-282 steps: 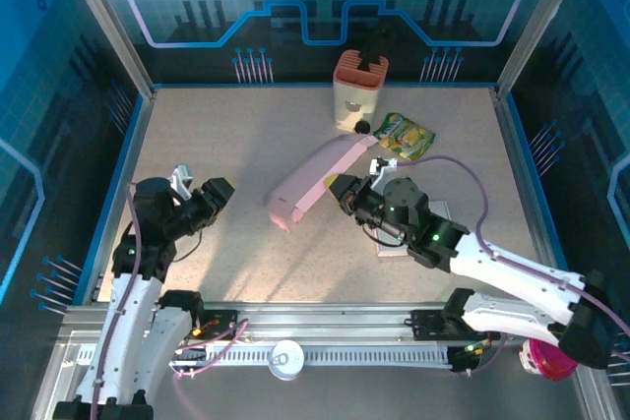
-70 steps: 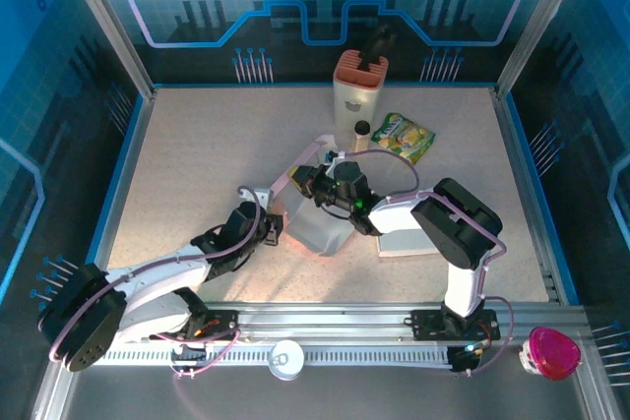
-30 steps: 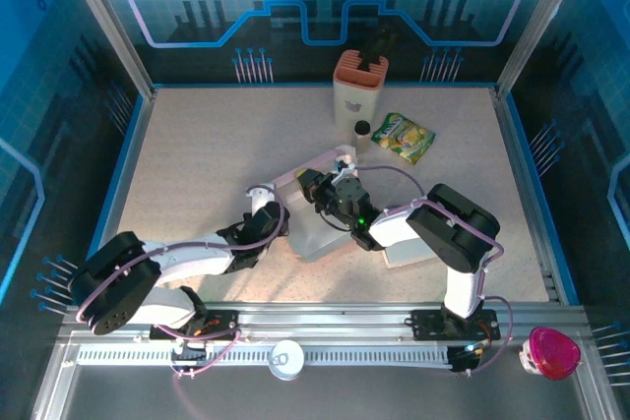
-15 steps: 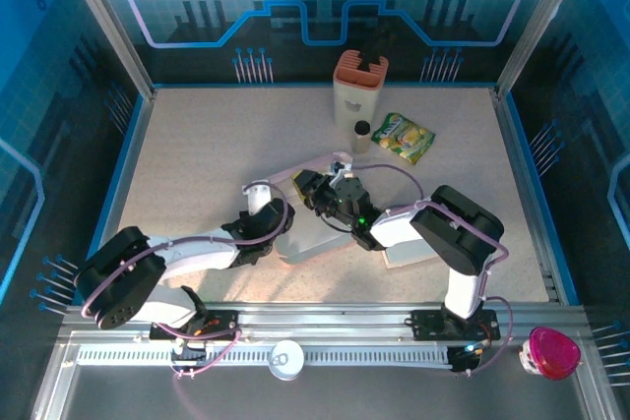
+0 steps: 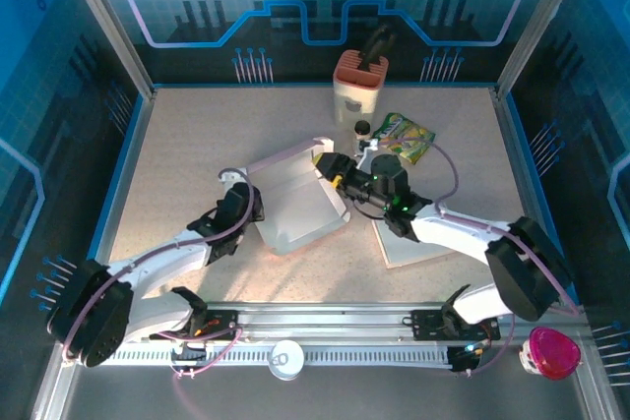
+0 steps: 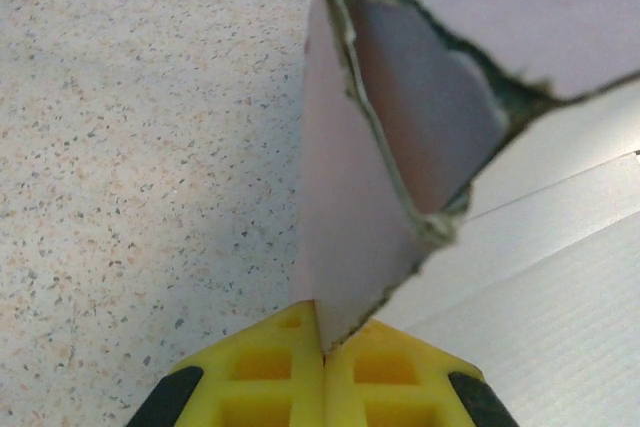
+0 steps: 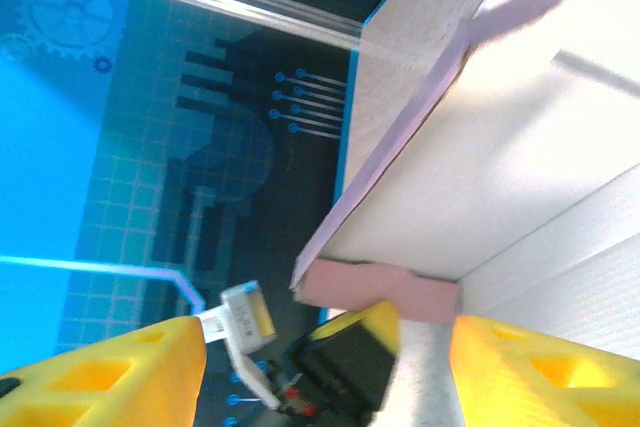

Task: Fold the paper box

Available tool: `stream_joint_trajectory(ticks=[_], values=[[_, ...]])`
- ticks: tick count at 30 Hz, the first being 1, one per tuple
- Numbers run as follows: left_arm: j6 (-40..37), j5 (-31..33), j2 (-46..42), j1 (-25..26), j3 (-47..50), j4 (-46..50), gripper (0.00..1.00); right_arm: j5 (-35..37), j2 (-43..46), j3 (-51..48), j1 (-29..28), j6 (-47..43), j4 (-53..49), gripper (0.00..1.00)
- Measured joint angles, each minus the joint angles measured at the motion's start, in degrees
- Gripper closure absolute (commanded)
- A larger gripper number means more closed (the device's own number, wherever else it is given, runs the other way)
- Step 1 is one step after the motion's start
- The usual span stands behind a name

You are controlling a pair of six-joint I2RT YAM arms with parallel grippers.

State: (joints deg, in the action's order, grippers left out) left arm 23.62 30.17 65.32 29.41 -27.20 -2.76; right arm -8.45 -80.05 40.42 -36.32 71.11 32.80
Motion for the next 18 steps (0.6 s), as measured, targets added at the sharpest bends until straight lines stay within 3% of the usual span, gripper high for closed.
stream_joint_trajectory(ticks=[9, 18], values=[[-7.8, -12.5, -4.09, -3.91, -2.27, 5.46, 1.0, -2.29, 9.62, -0.26, 9.4, -17.7, -15.65, 0.35], [-12.07, -25.53, 0.66, -9.2, -8.24, 7.39, 1.0, -14.12, 8.2, -0.37, 19.52, -28.92, -17.49, 0.6]])
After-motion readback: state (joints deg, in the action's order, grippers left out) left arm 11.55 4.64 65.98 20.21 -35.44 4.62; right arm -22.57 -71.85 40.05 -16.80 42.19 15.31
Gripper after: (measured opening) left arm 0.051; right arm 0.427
